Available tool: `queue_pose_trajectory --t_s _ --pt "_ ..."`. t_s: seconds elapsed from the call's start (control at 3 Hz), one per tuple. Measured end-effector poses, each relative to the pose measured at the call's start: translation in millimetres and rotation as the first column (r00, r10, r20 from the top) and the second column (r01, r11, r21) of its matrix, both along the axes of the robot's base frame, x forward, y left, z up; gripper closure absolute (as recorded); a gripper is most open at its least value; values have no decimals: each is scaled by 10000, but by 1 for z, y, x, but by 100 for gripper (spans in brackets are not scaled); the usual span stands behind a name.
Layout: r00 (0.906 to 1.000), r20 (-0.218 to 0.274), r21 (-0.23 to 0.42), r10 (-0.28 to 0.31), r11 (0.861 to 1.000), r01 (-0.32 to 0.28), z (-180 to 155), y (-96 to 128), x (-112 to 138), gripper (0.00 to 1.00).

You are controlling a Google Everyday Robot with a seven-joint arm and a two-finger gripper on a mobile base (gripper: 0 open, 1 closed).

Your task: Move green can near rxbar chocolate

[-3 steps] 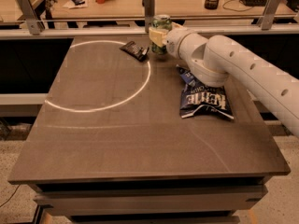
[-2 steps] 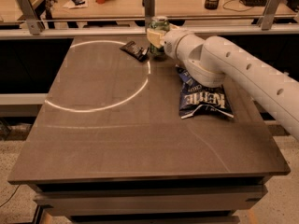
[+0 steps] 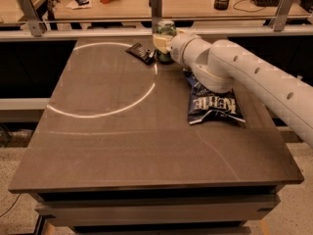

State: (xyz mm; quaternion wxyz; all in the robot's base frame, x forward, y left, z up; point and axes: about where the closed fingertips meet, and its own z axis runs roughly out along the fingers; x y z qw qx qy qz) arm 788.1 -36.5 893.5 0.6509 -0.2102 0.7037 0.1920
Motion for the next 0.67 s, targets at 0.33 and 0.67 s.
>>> queue_pose_trajectory --t_s 0.33,0.67 --pt "10000 -23 -79 -30 10000 29 -3 -1 -1 100" --pt "10000 -22 -74 4 10000 -4 -3 2 -1 82"
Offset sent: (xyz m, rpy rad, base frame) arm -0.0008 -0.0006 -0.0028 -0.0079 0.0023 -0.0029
